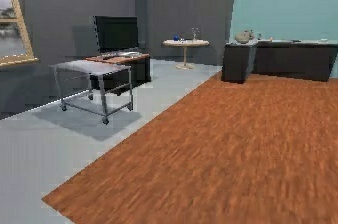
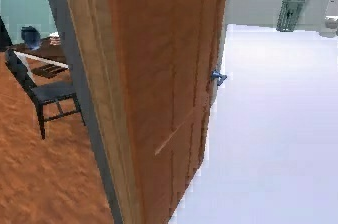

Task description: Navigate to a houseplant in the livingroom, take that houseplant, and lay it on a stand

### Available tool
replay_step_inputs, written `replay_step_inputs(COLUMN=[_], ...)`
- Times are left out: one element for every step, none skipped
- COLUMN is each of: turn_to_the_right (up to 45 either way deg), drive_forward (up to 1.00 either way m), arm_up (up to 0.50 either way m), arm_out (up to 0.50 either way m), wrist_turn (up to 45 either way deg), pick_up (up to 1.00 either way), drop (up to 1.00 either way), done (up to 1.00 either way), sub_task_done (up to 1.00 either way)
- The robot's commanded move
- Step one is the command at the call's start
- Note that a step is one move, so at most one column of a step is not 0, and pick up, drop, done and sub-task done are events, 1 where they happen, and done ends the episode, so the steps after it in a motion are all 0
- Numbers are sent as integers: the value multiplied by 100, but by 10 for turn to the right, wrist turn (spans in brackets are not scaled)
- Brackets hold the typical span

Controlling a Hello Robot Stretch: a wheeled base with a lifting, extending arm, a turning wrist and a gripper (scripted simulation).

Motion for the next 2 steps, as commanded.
replay_step_inputs(turn_to_the_right=[0,0], drive_forward=[100,100], arm_up=[0,0], arm_out=[0,0], wrist_turn=[0,0], pick_up=[0,0], drop=[0,0], done=[0,0], sub_task_done=[0,0])
